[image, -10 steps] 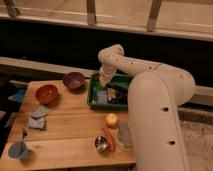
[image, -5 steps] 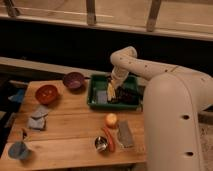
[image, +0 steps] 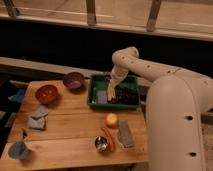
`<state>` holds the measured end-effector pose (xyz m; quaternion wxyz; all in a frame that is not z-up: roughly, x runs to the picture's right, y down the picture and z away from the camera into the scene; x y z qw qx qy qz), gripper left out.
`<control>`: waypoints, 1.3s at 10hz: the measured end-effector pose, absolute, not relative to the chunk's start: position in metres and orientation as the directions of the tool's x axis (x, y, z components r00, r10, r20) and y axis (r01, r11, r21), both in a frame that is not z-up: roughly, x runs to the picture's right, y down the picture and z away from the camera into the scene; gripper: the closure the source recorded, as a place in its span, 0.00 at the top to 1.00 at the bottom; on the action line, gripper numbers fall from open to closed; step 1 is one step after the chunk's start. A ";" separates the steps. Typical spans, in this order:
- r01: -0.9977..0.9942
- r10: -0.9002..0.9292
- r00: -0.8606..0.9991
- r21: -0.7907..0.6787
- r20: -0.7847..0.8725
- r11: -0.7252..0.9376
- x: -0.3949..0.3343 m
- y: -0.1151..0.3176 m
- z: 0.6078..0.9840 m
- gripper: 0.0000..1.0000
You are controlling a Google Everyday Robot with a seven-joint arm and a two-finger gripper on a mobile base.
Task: Wipe tray with brush
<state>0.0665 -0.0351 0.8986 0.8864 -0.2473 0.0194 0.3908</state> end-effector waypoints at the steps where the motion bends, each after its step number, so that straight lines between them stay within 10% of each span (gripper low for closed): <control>1: -0.691 0.679 0.701 -0.440 -0.218 0.573 0.050 -0.035 0.900 0.00; 13: -0.678 0.658 0.713 -0.480 -0.243 0.557 0.041 -0.028 0.901 0.00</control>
